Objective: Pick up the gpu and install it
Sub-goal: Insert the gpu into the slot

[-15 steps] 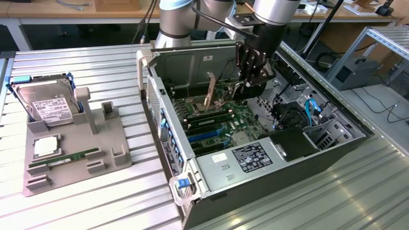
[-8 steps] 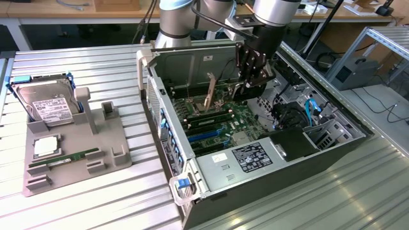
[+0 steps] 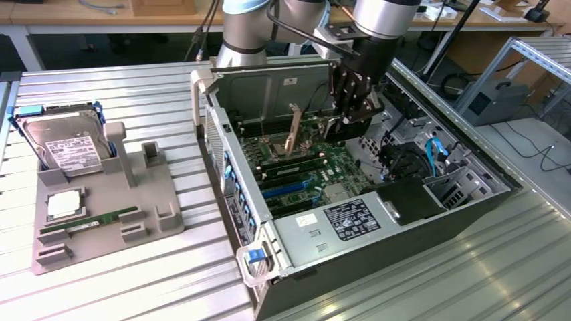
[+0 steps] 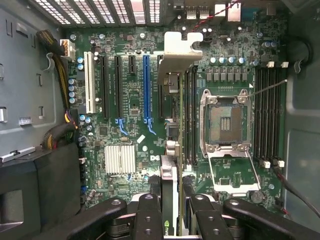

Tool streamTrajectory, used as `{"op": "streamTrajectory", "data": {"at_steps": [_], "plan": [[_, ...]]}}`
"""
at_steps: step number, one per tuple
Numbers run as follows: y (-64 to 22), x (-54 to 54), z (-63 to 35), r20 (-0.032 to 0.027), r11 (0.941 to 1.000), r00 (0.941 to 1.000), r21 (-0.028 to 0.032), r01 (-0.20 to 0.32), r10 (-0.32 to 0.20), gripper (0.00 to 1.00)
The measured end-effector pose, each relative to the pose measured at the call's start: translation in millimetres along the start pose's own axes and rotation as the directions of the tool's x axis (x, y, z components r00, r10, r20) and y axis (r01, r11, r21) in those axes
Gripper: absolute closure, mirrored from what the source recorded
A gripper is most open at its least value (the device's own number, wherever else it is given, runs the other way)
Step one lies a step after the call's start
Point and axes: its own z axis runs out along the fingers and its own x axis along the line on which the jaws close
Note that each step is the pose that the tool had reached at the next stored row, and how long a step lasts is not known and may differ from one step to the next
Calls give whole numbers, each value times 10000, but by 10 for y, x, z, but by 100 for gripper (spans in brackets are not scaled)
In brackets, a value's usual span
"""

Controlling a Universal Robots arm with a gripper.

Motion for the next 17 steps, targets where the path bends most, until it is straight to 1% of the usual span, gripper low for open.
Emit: {"op": "streamTrajectory", "data": {"at_steps": [17], "plan": [[1, 19, 44, 0, 10000, 10000, 0, 3, -3, 73]]}}
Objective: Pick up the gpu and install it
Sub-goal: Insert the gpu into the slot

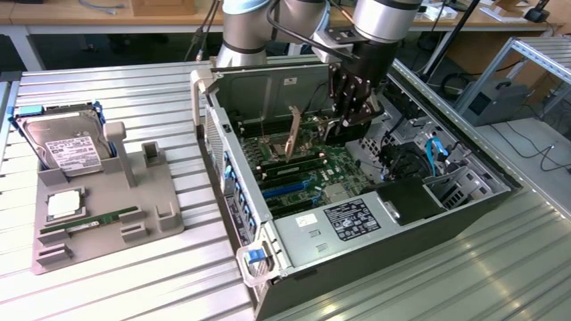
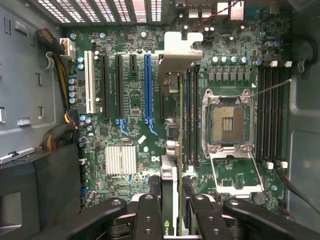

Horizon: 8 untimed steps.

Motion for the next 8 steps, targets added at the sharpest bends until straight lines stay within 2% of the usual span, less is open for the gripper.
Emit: {"op": "streamTrajectory", "data": {"at_steps": [8], "plan": [[1, 14, 29, 1, 10000, 10000, 0, -1, 1, 73]]}}
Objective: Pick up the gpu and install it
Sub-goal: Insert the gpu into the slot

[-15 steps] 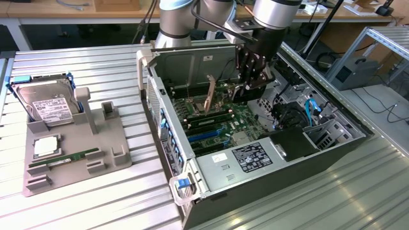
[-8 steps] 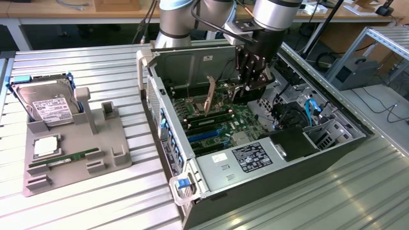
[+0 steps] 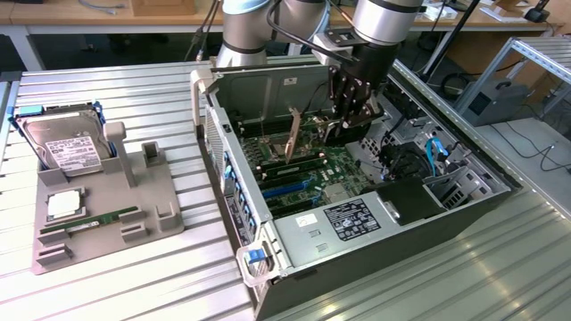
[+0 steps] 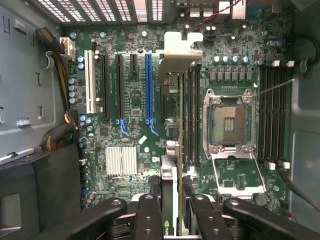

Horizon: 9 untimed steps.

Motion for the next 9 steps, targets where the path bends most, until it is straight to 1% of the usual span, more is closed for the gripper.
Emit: {"op": "streamTrajectory", "data": {"at_steps": [9], "plan": [[45, 8, 24, 0, 10000, 10000, 0, 1, -1, 73]]}}
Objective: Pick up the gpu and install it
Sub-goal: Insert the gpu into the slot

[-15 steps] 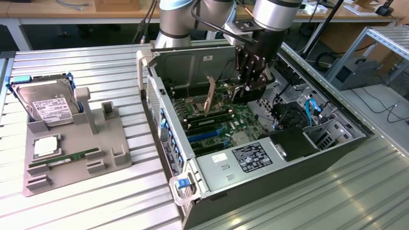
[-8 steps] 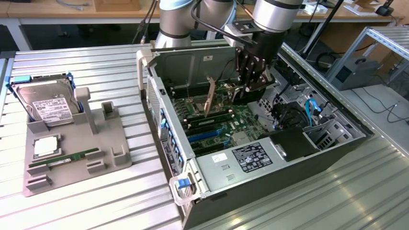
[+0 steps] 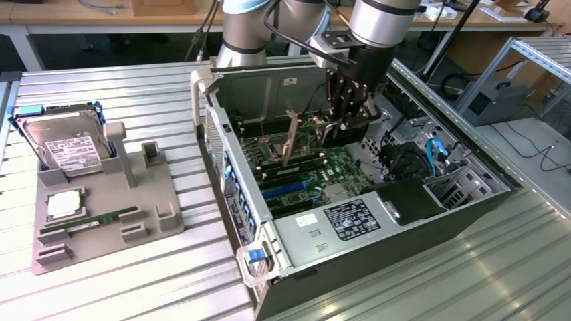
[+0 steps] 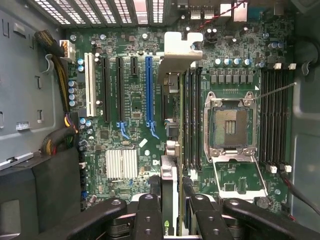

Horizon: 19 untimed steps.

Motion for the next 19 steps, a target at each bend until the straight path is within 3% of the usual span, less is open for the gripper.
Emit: {"op": "streamTrajectory", "data": {"at_steps": [19], "plan": [[52, 23, 35, 0, 10000, 10000, 0, 0, 0, 73]]}}
